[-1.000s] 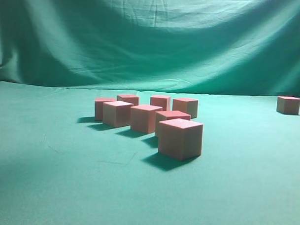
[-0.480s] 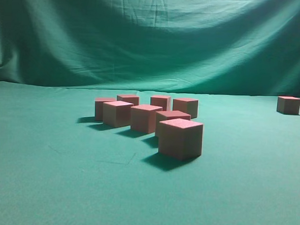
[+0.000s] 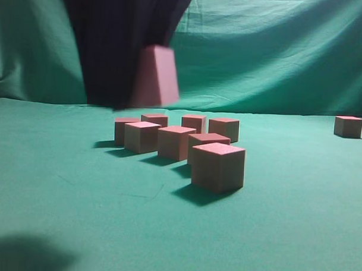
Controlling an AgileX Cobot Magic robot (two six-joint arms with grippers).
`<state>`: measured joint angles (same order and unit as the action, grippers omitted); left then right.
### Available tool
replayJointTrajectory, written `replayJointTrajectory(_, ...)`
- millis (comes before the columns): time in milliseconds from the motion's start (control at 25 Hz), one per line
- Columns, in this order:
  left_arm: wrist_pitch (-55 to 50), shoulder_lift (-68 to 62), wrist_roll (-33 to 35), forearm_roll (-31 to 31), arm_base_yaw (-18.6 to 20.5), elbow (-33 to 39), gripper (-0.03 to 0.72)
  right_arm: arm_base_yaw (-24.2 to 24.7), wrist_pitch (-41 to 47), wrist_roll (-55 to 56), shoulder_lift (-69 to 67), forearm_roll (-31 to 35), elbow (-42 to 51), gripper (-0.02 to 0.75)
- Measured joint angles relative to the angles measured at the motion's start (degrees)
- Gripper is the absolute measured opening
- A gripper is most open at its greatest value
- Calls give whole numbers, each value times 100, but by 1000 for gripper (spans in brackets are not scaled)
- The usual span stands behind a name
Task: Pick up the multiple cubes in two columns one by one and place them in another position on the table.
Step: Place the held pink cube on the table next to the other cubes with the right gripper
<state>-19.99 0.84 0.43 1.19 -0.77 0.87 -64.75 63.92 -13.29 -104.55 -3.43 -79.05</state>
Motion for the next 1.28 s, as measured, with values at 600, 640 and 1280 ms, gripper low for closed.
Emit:
replayJointTrajectory(600,0,0,0,0,0,0,0,147,-937,-82,-554,-245,0,246)
replayJointTrajectory(640,0,0,0,0,0,0,0,190,-961,-82,-600,-245,0,246)
replayJointTrajectory(1280,0,0,0,0,0,0,0,424,-1067,-82,-1014,-173,0,246)
